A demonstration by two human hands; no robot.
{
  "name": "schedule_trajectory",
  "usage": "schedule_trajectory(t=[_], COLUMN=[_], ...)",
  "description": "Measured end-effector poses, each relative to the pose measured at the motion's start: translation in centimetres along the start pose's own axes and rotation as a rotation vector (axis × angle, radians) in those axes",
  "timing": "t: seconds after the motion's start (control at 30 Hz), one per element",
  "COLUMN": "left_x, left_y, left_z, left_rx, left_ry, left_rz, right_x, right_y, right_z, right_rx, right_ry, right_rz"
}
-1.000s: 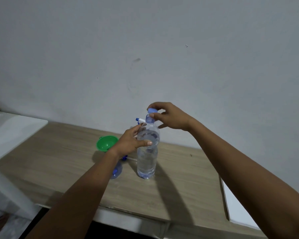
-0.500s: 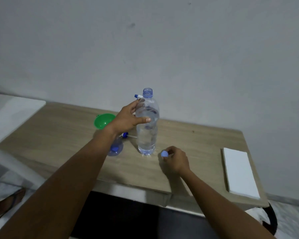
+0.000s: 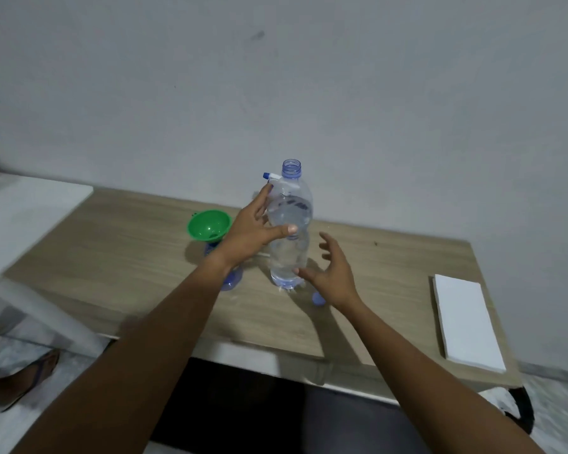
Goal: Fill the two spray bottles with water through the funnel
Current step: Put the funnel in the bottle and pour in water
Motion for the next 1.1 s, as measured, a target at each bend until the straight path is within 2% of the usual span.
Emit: schedule_trajectory(t=[0.17,0.33,0.4,0.53,0.7,0.93,1.1], left_x=[1.4,6.4,9.0,13.1,14.0,14.3,14.4], left_y=[-5.4,-10.6,-11.5,-11.7,-8.3,-5.1,-4.1], left_z=[4.9,11.2,12.0,11.7,11.9,12.8,12.9], left_rx=[0.062,0.228,0.250,0.229,0.205,0.136,0.067], left_ry=[-0.058,0.094,0.127,0.221,0.212,0.232,0.228], left_rz=[-0.193,-0.294,-0.368,-0.496,-0.299,-0.068,-0.034], right_x=[-0.7,-1.5,-1.7,-2.9,-5.1,-5.8,-5.6], right_y=[2.1,2.3,1.9,0.8,-0.4,-0.7,-1.0], right_z=[6.6,8.7,8.8,9.3,9.9,10.7,11.2], right_rx=[0.146,0.187,0.162,0.171,0.205,0.228,0.230], right_ry=[0.176,0.127,0.101,0.079,0.141,0.161,0.097], right_rz=[0.037,-0.119,-0.182,-0.203,-0.245,-0.400,-0.440])
Point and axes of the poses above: each hand's wrist, its own y-axis towards the middle knuckle, its own x-axis out of the back of the hand, z = x × y, the point moved 10 cm from there along y, towards the middle knuckle, and after that the axes turned 12 degrees about z, right-handed, at the moved point
